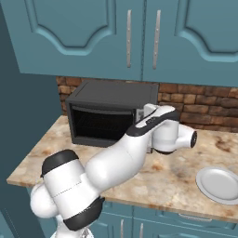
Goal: Pull the toaster oven rack outwards. Pick up the baguette from the plate and place it on the toaster oven rack. Close the toaster oven door fully and set the temperature to the lowest setting.
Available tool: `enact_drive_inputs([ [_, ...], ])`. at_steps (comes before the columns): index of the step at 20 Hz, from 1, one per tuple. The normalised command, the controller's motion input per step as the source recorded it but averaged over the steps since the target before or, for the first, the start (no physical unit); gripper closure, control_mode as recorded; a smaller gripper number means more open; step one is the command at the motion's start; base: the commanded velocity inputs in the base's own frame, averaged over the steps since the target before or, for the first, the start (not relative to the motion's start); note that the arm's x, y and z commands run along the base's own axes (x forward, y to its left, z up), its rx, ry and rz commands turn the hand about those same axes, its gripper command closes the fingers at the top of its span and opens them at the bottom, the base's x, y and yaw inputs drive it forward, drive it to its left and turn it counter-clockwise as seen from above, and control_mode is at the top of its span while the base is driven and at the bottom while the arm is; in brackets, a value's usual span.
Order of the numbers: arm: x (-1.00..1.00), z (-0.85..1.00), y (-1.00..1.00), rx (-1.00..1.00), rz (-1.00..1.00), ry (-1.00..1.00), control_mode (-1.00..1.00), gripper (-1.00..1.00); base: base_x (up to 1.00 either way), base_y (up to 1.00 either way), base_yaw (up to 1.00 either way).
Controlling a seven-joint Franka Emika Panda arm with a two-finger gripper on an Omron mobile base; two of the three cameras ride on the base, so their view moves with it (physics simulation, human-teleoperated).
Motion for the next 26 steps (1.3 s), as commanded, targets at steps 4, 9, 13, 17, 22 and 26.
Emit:
enact_drive_inputs([
  [4,0.25,-0.12,0.0,0.0,0.05,0.0,-1.0,-1.0,0.0,0.0,0.0],
  [9,0.26,-0.1,-0.06,0.0,0.05,0.0,-1.0,-1.0,0.0,0.0,0.0],
  [13,0.23,-0.09,-0.13,0.0,0.05,0.0,-1.0,-1.0,0.0,0.0,0.0],
  [17,0.2,-0.12,-0.16,0.0,0.05,0.0,-1.0,-1.0,0.0,0.0,0.0],
  [22,0.18,-0.12,-0.16,0.0,0.05,0.0,-1.0,-1.0,0.0,0.0,0.0],
  [26,0.24,-0.11,-0.1,0.0,0.04,0.0,-1.0,-1.0,0.0,0.0,0.0],
])
